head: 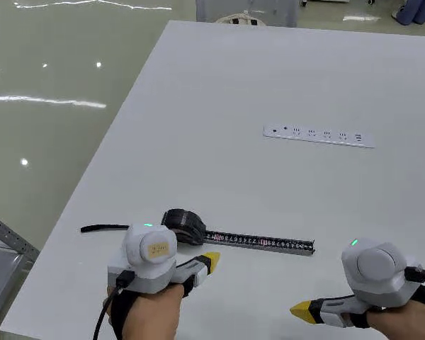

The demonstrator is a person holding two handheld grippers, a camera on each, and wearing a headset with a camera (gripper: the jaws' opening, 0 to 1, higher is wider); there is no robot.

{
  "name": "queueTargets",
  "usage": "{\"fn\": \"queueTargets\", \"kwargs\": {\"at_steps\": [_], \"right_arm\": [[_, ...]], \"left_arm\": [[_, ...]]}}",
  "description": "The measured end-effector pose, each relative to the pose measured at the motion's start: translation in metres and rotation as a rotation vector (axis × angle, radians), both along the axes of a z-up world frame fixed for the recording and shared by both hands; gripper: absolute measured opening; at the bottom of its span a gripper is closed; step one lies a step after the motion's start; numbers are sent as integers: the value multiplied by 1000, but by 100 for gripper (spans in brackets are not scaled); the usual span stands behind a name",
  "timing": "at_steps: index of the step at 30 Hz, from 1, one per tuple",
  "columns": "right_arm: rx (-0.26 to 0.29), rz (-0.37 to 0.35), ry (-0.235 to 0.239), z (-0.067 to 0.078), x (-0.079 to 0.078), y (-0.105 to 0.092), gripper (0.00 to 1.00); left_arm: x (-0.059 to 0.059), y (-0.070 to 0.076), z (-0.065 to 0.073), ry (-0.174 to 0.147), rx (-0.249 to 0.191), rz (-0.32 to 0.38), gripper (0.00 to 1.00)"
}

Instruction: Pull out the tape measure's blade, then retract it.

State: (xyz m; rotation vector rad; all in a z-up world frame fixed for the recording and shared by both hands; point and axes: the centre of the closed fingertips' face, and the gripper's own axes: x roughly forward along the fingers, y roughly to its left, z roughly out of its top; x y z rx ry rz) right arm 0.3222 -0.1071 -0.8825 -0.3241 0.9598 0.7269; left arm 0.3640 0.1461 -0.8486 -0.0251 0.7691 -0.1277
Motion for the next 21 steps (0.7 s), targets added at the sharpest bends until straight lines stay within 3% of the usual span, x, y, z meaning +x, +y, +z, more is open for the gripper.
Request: {"fn": "queueTargets", "kwargs": {"at_steps": [4, 15, 21], "right_arm": [[-38, 68, -1, -6, -1, -2, 91], [-47, 69, 17, -17, 9, -5, 91], [-65, 104, 16, -21, 14, -4, 91]], "left_arm": [[3, -1, -4, 1, 0, -5, 94], [12, -2, -15, 8, -1, -7, 93], [18, -3, -19, 8, -9, -5, 92]]}}
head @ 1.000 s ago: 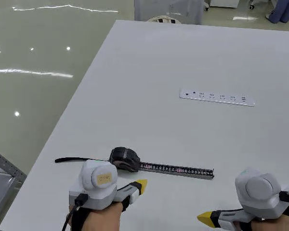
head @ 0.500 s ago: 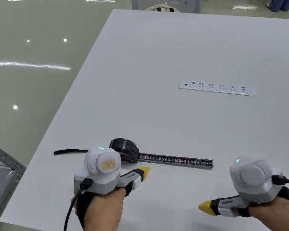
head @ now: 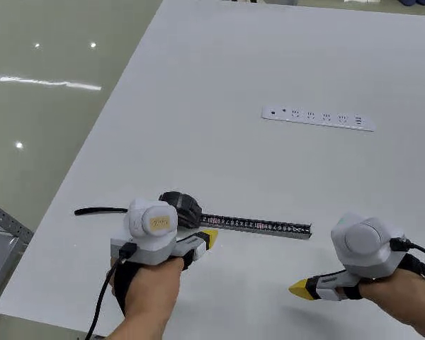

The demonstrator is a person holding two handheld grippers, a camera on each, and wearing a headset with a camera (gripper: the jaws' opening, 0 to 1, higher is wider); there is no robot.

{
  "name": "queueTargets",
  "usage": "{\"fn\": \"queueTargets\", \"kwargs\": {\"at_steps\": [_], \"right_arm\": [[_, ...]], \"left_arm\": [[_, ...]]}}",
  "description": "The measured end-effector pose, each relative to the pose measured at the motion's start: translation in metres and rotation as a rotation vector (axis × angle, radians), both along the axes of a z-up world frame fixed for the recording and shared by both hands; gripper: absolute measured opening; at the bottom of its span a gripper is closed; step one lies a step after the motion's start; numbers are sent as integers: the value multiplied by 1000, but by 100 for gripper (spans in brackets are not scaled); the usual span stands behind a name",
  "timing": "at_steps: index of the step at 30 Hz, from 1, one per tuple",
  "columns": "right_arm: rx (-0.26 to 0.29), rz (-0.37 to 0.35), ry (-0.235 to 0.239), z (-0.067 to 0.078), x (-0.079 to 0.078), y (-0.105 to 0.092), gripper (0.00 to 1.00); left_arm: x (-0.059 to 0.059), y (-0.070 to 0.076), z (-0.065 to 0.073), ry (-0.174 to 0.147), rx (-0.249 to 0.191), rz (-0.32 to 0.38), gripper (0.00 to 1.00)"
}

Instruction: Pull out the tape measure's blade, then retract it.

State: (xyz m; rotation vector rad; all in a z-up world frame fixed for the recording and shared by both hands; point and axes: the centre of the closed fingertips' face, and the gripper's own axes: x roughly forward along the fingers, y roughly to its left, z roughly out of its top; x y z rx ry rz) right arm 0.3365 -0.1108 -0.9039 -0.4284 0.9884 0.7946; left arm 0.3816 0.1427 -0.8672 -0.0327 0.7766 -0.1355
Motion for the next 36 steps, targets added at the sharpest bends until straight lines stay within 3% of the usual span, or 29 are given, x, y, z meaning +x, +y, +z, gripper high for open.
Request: {"fn": "queueTargets", "kwargs": {"at_steps": [36], "right_arm": [[-72, 231, -19, -11, 39, 4, 79]], "left_arm": [[26, 8, -17, 17, -2, 21, 88]]}}
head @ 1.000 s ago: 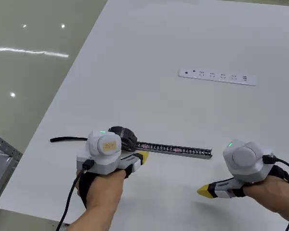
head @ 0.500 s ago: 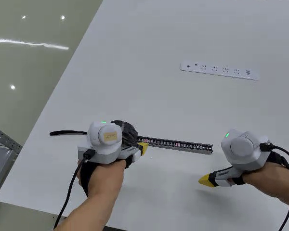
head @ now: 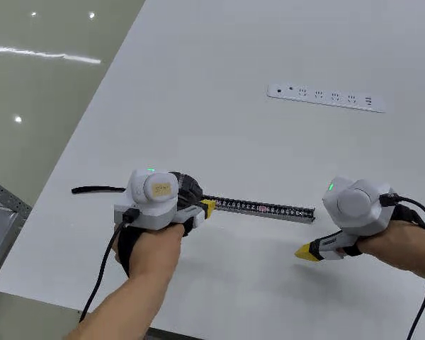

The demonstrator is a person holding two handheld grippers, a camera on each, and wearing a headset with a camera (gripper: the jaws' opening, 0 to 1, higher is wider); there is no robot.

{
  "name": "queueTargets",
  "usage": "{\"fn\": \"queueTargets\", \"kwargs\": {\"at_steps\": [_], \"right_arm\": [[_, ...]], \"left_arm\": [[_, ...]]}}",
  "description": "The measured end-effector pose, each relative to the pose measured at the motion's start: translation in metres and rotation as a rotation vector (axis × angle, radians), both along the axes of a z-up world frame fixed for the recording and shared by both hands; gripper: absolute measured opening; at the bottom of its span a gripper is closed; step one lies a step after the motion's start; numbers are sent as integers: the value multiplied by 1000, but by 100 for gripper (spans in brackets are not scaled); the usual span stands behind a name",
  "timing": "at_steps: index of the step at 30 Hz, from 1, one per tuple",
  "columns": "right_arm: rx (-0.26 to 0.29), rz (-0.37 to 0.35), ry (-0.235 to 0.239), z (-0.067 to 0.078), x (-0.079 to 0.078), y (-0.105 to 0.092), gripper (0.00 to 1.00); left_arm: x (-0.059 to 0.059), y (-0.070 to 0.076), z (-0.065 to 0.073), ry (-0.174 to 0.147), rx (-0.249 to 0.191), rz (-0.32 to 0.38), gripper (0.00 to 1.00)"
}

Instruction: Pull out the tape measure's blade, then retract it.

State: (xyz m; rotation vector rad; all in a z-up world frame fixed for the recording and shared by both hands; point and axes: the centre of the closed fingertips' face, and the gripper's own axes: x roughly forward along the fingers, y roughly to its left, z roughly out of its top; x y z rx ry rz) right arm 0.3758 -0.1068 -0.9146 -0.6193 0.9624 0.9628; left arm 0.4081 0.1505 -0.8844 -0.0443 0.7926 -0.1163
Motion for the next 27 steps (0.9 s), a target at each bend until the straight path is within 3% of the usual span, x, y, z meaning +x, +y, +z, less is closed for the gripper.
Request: {"fn": "queueTargets", "kwargs": {"at_steps": [9, 27], "right_arm": [[7, 80, -9, -2, 4, 3, 74], [-32, 207, -23, -6, 17, 0, 60]], "left_arm": [[6, 0, -4, 1, -5, 7, 86], [18, 6, -8, 2, -5, 15, 84]]}}
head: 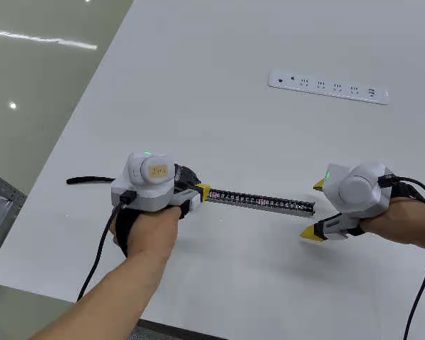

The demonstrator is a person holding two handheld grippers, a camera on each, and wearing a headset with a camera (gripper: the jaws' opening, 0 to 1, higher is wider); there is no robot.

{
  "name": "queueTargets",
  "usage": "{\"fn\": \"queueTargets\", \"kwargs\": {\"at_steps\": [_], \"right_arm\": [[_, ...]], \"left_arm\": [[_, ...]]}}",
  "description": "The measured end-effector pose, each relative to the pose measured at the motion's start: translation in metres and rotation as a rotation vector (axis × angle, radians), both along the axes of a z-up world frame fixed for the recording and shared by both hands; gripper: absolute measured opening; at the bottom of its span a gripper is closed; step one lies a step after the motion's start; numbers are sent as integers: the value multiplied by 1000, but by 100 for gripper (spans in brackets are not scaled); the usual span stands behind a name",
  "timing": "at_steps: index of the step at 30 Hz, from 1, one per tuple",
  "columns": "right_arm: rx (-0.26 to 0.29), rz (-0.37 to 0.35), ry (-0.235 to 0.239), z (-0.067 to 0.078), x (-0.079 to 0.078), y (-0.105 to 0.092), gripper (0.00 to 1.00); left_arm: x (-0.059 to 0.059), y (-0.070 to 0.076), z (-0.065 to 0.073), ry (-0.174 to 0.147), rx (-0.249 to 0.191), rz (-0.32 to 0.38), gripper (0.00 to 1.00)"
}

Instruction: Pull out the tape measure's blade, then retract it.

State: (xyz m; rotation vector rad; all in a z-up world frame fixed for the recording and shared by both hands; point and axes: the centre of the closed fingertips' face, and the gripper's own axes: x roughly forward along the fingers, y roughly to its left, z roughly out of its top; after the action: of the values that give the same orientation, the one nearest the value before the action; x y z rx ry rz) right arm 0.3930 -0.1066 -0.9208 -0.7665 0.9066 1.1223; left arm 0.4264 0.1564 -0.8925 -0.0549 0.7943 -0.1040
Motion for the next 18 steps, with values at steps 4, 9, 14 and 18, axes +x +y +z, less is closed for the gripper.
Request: {"fn": "queueTargets", "kwargs": {"at_steps": [4, 9, 14, 18], "right_arm": [[-13, 26, -3, -1, 1, -1, 58], [-28, 62, 6, -4, 1, -4, 52], [-39, 88, 17, -8, 1, -9, 45], [-50, 116, 22, -9, 1, -11, 43]], "left_arm": [[2, 1, -2, 1, 0, 3, 84], [4, 2, -5, 9, -8, 10, 83], [5, 0, -8, 15, -15, 11, 82], [6, -1, -9, 14, -15, 9, 81]]}}
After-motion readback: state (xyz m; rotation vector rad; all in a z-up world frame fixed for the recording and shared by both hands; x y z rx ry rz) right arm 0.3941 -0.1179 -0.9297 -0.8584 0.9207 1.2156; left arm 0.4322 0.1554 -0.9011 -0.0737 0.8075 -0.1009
